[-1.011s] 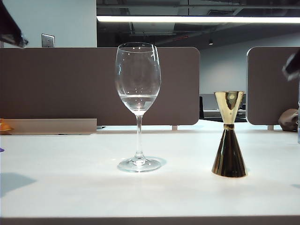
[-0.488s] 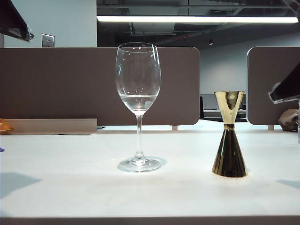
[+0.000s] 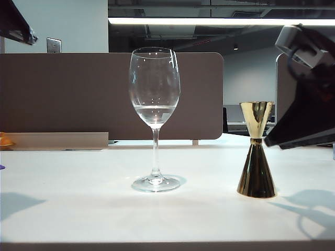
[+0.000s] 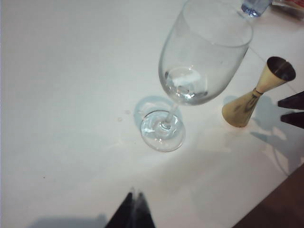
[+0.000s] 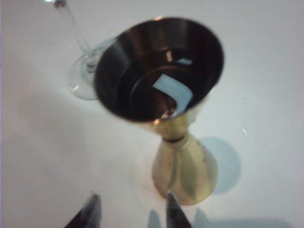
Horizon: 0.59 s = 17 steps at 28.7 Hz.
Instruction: Pick up the jigger and pour the water inside into the glass.
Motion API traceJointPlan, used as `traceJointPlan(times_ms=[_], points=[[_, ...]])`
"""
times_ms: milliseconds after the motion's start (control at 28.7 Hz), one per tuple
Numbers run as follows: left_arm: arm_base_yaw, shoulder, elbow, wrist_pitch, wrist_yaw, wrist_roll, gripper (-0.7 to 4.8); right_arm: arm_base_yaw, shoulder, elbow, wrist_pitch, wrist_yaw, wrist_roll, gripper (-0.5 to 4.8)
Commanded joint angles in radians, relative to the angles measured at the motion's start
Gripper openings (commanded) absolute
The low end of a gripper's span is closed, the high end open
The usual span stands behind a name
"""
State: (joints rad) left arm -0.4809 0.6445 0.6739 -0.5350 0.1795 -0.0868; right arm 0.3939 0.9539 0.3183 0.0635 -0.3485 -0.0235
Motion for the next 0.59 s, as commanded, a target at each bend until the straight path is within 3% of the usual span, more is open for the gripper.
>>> traceJointPlan(times_ms=[35, 105, 593], points=[[0.0, -0.021, 0.004, 0.003, 0.0, 0.001, -0.04, 0.003, 0.052, 0.005, 0.085, 0.01, 0.001, 1.87], [0.0, -0.027, 0.004, -0.004, 0.0, 0.001, -0.04, 0.003, 0.071, 0.005, 0.12, 0.013, 0.001, 2.2], [0.0, -0.048, 0.004, -0.01, 0.0, 0.0, -0.04, 0.002, 0.198, 0.005, 0.283, 0.017, 0.001, 2.21]])
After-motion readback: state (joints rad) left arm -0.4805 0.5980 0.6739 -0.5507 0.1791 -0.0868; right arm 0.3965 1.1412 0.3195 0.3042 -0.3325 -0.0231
